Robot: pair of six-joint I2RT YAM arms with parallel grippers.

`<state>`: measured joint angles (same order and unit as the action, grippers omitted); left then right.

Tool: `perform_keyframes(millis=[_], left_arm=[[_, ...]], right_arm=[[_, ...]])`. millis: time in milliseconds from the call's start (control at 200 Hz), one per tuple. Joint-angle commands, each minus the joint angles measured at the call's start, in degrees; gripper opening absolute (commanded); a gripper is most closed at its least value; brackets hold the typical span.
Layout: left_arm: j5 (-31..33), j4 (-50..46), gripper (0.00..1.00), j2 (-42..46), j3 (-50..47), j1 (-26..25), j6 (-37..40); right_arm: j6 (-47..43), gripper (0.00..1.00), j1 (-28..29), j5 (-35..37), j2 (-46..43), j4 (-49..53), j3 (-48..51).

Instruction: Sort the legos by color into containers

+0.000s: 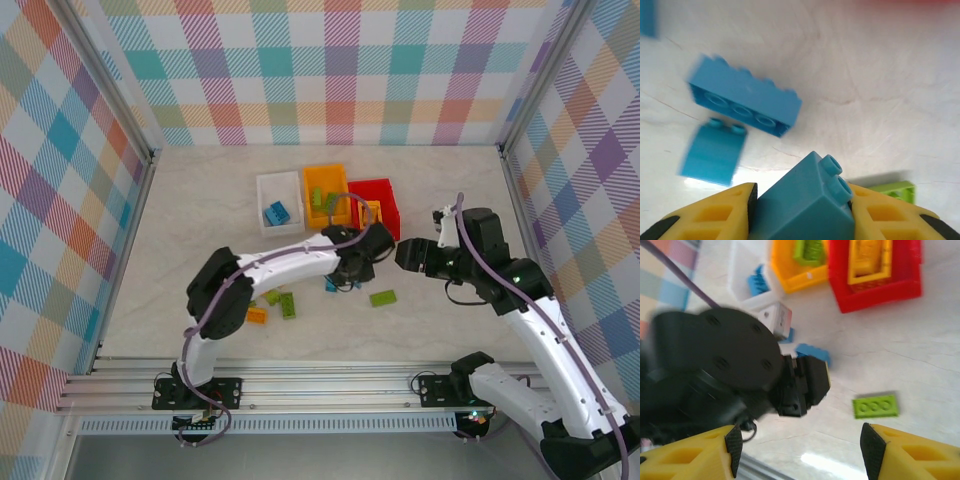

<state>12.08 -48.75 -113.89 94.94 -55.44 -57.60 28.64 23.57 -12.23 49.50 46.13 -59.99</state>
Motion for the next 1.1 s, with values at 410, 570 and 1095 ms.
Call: perform_keyframes(millis=[410, 570, 1095], left_arm=[[-3.5, 5.1, 0.30, -1.3, 9.2, 32.4, 27.9], [-5.6, 7.4, 0.30, -9.9, 16.1, 35.3, 30.3], [-6.9, 8.1, 0.64, -11.7, 17.5, 36.8, 29.4]], right_arm=[[-4.2, 0.67, 19.8, 4.3, 18.5, -29.7, -3.5], [-5.2, 0.68, 22.1, 5.9, 24.2, -35.8, -5.4], [-3.7, 0.69, 22.9, 6.7, 25.4, -35.9, -3.1]])
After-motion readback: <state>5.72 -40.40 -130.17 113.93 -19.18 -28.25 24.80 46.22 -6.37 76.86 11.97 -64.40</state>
